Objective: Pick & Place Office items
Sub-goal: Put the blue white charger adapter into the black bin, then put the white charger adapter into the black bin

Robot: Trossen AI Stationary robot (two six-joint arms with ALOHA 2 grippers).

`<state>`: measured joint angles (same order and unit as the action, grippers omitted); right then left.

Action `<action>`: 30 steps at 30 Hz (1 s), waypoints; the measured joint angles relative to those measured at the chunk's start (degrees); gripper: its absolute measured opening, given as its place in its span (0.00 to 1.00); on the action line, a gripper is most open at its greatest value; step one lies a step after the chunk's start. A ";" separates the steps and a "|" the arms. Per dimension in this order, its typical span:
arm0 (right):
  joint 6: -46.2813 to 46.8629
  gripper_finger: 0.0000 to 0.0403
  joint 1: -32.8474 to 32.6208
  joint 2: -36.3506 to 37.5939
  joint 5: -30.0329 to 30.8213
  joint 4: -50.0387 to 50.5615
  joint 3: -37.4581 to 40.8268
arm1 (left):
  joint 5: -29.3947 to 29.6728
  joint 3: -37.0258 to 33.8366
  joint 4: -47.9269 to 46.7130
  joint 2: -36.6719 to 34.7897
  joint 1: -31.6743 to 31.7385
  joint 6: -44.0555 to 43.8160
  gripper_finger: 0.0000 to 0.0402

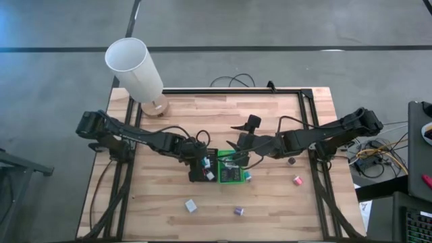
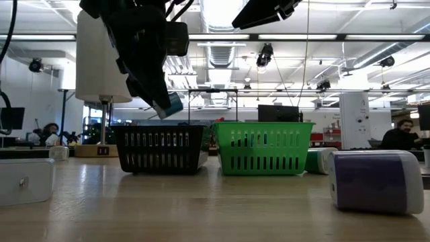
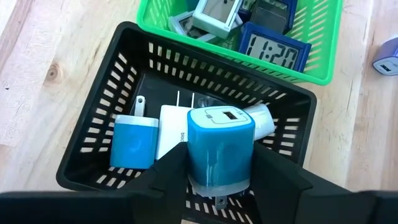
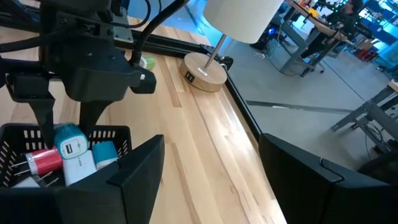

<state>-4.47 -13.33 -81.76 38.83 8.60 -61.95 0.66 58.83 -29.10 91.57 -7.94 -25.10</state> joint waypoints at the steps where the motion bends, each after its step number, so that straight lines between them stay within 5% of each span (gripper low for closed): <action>1: 0.00 0.65 0.00 0.00 0.01 0.00 0.00 | -0.01 0.00 0.00 0.00 0.00 -0.01 0.38; 25: 0.57 0.65 -0.01 0.00 -0.13 -0.17 0.06 | -5.37 0.00 1.73 0.00 -0.04 -1.06 0.52; 30: 3.27 0.65 -0.02 0.00 -5.70 1.82 0.15 | -5.93 0.00 1.73 0.00 -0.26 -0.45 0.52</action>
<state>-1.20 -13.35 -81.76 33.13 10.42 -61.80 -5.27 58.83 -27.38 91.57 -8.20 -25.54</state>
